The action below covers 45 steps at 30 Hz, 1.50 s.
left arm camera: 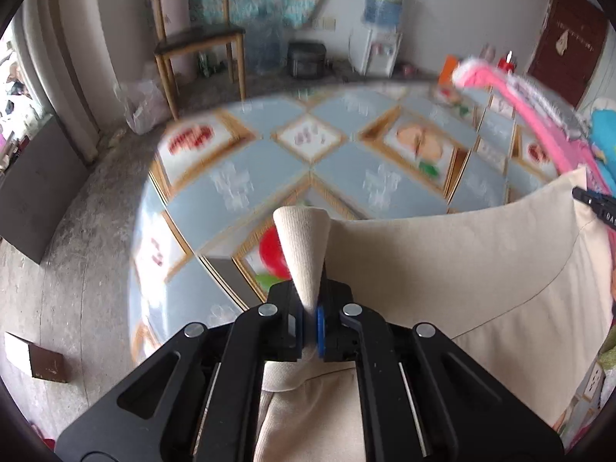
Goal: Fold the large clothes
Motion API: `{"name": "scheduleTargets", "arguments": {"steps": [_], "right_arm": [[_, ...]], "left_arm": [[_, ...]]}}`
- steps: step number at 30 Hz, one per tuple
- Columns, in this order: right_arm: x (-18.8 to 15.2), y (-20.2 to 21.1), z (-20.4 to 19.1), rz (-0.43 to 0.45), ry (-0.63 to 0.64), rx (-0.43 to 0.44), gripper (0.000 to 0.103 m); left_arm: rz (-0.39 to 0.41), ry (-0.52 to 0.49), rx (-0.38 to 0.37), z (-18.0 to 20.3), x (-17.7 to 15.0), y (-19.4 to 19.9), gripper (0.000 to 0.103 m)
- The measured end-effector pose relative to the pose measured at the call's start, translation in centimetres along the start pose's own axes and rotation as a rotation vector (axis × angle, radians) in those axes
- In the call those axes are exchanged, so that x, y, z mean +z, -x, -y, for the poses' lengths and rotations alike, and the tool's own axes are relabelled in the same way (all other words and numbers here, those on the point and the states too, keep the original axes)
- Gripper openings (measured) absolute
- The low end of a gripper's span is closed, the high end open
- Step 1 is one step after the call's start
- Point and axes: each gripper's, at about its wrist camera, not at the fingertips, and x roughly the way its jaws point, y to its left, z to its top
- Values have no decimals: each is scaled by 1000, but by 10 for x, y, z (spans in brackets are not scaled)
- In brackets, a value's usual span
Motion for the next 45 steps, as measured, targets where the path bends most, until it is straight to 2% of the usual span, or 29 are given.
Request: {"name": "scheduleTargets", "arguments": {"steps": [1,2,3,6,8,9,11,13,14,16,18,20,21,22,23,25,26,28,30,32,33,34,37,39,41,45], "right_arm": [[-6,-12,-1,-36,16,-22,17],[-10,-17,-2,-56,25,-41,22],[-13,-18,0,-61,26,-70,22],[-15,9,17,-15,-16,-106,33],[-18,37,28,23,-44,-177,35],[-22,54,33,38,-57,-179,35],[-35,81,33,56,-62,-94,35],[-59,103,18,48,-7,34,35],[-70,107,11,36,16,69,35],[-98,109,-5,-17,68,84,35],[-127,97,-8,-88,89,37,35],[-150,83,2,-139,46,27,35],[-156,81,11,-125,3,66,35],[-156,82,14,-120,-12,79,35],[-154,84,13,-124,-12,70,35],[-147,92,8,-111,23,23,35],[-144,98,5,-96,34,9,35],[-142,113,5,-63,32,34,35],[-147,119,3,-64,29,37,35],[-161,107,6,-105,31,13,36],[-168,102,10,-117,14,26,37],[-171,99,13,-118,-9,31,42],[-167,113,14,-106,-47,11,44],[-161,127,2,-60,-10,-5,44],[-154,144,-18,5,25,47,44],[-136,151,-78,56,74,236,44]], "left_arm": [[-37,1,10,-1,-2,-11,13],[-43,6,15,-3,-3,-13,18],[-25,19,22,-8,-3,-10,25],[57,92,30,-29,0,20,25],[113,130,22,-41,-3,47,24],[129,133,2,-42,-7,61,24],[136,95,-50,-33,-19,83,24],[112,35,-88,-15,-38,94,24],[92,6,-108,-5,-50,96,24],[48,-33,-119,11,-72,92,25],[10,-54,-63,18,-98,81,25],[-34,-47,11,10,-118,63,27],[-39,-23,2,3,-124,59,28],[-19,18,-36,-6,-127,61,29],[-23,39,-42,-11,-127,63,28],[-5,48,-22,-15,-125,74,27],[11,45,-21,-14,-125,80,26],[54,4,-35,-5,-128,102,26],[72,-44,-46,5,-136,113,26],[39,-73,-25,13,-144,104,27],[-3,-83,10,14,-149,93,28],[-30,-73,33,11,-152,84,29],[-7,22,-6,-4,-150,93,28],[59,28,12,-3,-145,111,26],[94,10,-8,8,-141,123,26],[102,-72,-84,62,-131,126,27]]}}
